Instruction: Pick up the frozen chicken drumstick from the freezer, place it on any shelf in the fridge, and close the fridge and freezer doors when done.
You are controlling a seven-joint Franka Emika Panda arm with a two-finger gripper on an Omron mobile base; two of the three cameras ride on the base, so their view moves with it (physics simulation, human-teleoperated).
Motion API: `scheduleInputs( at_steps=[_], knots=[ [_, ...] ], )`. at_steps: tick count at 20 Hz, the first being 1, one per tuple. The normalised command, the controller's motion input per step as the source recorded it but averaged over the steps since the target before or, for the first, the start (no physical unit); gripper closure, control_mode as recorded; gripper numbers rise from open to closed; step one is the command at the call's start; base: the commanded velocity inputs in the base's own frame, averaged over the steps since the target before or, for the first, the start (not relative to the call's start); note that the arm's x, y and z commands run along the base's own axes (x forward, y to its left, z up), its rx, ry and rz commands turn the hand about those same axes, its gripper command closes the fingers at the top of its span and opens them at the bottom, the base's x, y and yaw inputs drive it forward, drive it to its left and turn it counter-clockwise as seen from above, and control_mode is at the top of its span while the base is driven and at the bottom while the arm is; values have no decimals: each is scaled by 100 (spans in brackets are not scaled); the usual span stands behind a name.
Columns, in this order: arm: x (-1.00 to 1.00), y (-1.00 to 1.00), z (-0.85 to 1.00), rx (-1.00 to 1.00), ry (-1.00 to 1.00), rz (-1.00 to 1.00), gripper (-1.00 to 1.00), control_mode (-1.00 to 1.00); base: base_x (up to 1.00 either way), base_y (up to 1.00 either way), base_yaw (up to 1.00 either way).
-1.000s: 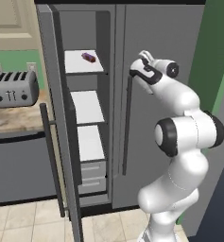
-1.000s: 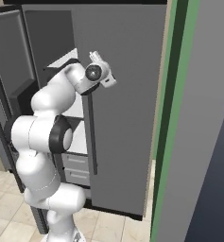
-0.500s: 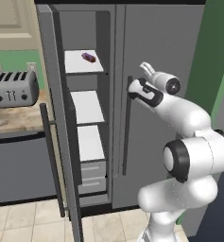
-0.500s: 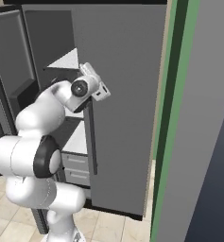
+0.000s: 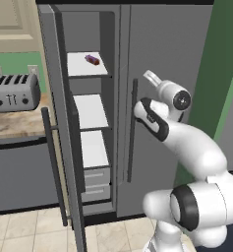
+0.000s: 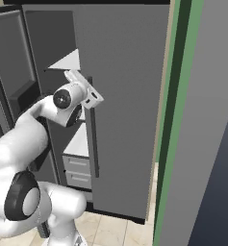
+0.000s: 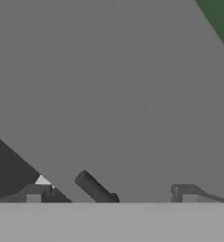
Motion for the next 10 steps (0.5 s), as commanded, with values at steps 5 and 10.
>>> scheduleInputs(
  at_steps=[5, 10],
  knots=[
    [-100, 64, 80, -17, 0, 0, -100, -100, 0, 0, 0],
    [-100, 82, 89, -24, 0, 0, -100, -100, 0, 0, 0]
  ],
)
